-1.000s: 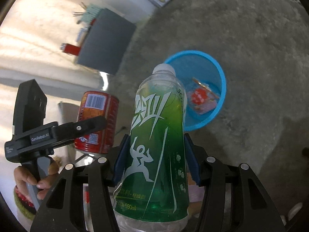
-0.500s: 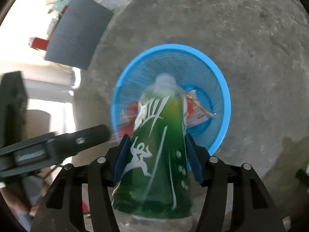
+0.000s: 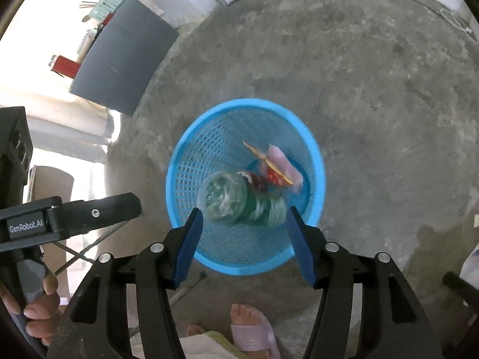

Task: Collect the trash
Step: 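Carry the bottle and red can to the blue wastebasket and release, then move both tools back to the table toward the yellow medicine box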

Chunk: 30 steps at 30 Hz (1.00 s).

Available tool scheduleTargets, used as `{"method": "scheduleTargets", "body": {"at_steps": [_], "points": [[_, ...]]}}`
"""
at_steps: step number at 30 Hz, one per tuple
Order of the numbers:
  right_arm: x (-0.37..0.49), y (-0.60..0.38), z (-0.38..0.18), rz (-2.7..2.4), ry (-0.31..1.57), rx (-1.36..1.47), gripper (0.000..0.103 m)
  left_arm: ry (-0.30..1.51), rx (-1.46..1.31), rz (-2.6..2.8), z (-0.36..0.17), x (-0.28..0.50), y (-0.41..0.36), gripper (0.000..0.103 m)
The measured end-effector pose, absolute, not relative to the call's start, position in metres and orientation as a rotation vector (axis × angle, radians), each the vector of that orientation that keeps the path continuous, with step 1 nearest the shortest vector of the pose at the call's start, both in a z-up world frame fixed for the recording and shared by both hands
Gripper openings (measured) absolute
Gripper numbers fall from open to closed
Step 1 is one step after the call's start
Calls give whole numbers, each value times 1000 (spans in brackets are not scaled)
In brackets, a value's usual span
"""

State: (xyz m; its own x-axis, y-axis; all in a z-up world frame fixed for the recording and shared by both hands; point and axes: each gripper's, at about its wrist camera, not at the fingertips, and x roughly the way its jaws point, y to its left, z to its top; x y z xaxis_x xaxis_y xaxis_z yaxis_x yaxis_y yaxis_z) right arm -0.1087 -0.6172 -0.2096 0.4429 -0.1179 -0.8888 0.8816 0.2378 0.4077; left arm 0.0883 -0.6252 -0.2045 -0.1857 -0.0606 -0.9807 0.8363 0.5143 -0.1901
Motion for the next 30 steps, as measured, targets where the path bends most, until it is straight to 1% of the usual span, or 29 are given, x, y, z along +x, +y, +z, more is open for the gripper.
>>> {"method": "scheduleTargets", "body": {"at_steps": [6,11,19,23,27,30], "points": [[-115,-608,-185,-822,828,1092,56,1518,657,-960,-165,85,-609,80],[-124,-593,-162,-829,790,1077,57,1477,619,-990,-123,87,-584,80],[-138,-554,-118,-826,743,1026,62,1418,527,-1058,-57,95,-521,81],[-141,-530,-91,-811,727,966,68,1358,498,-1112,-26,94,-477,84],[-140,-497,-63,-795,716,864,78,1250,457,-1201,8,83,-417,89],[-138,-470,-44,-784,716,787,83,1173,416,-1269,27,69,-376,92]]}}
